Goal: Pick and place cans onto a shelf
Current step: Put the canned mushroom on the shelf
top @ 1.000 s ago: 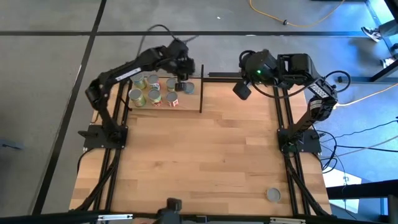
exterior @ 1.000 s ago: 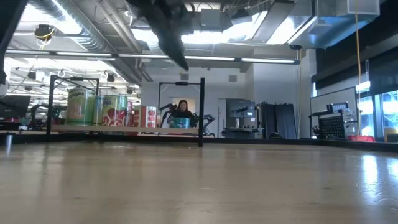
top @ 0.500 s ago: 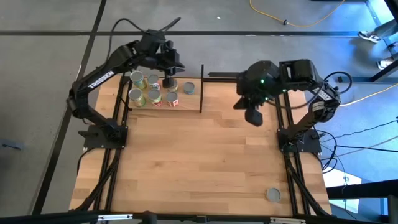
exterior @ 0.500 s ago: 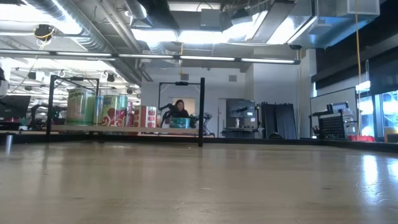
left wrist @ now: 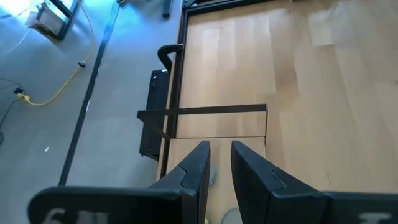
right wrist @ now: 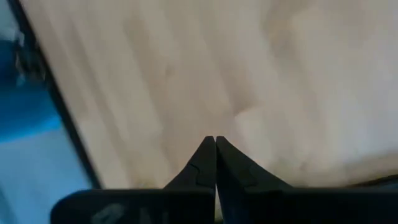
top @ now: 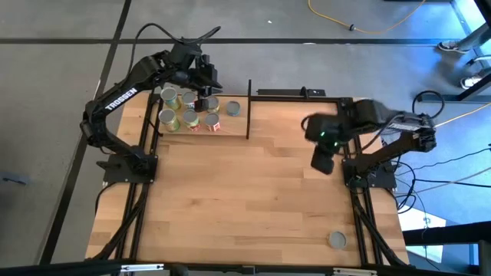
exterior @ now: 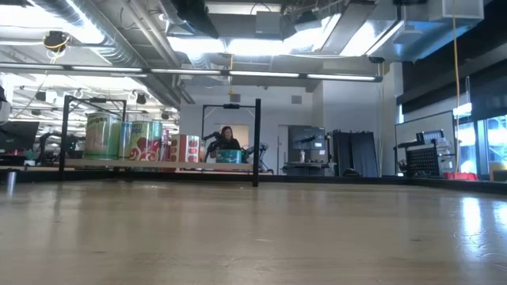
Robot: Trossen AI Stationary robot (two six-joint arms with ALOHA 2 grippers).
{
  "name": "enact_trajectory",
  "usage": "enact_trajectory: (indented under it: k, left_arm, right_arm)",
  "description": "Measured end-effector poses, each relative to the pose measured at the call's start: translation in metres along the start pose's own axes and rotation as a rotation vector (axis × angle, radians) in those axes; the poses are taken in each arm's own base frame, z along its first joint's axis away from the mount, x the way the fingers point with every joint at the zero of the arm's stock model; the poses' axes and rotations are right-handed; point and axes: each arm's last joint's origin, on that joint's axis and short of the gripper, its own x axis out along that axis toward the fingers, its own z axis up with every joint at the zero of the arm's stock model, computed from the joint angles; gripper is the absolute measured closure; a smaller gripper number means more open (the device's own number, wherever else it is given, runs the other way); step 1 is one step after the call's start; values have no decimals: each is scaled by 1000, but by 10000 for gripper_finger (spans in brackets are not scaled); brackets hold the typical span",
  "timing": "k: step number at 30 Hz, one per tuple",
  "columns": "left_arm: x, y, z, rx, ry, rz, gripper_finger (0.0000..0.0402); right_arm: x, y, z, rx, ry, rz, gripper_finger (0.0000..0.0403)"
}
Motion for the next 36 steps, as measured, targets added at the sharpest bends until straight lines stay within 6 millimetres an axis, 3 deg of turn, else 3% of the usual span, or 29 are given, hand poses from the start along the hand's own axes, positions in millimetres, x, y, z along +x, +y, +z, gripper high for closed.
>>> enact_trajectory:
  k: [9, 15, 24, 31, 36]
  left_arm:
    - [-2, -1, 0, 7, -6, 1, 343]
    - [-2, -1, 1, 36, -15, -12, 343]
    - [-2, -1, 1, 25, -14, -11, 343]
    - [-2, -1, 1, 20, -14, -12, 343]
    - [-2, -2, 1, -13, -16, -16, 343]
  right_arm:
    - [71, 11, -10, -59, 294, 211, 401]
    - [100, 10, -10, 7, 357, 230, 378]
    - [110, 10, -17, -10, 428, 282, 371]
    - [110, 26, -29, -318, 438, 366, 384]
    - [110, 35, -36, -398, 447, 380, 392]
